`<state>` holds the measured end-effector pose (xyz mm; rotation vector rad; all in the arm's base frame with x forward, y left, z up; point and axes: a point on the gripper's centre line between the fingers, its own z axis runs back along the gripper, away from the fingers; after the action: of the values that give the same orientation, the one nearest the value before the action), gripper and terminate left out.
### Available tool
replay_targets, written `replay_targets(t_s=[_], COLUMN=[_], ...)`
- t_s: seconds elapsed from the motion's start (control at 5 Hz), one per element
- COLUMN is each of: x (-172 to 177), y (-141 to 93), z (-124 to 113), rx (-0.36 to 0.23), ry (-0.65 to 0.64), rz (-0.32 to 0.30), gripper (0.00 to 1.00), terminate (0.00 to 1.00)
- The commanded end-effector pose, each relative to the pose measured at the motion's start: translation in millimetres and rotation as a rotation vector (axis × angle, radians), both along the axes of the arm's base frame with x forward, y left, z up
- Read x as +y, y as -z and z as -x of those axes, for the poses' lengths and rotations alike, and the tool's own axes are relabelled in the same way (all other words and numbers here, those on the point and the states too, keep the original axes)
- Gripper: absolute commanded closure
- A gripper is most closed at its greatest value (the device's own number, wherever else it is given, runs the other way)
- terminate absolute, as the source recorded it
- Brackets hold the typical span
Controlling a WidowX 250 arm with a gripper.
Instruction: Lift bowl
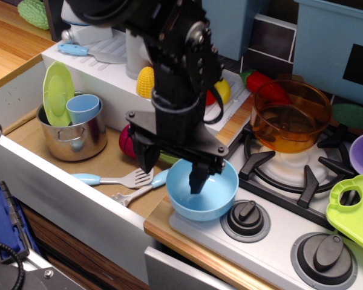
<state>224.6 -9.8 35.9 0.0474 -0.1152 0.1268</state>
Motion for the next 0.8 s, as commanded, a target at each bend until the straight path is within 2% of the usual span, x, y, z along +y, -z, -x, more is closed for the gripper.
replay_targets(t_s=[0.0,0.4,0.6], x=[-1.3,-2.7,-1.7], y=[15.2,9.0,-15.0], z=[-6.8,-15.0,-15.5], rx=[-0.063,-0.061,-0.037], ry=[-0.015,-0.039,-0.025], rz=[0.028,0.028,0.018], gripper=[1.0,1.0,1.0], terminate=[0.0,0.0,0.0])
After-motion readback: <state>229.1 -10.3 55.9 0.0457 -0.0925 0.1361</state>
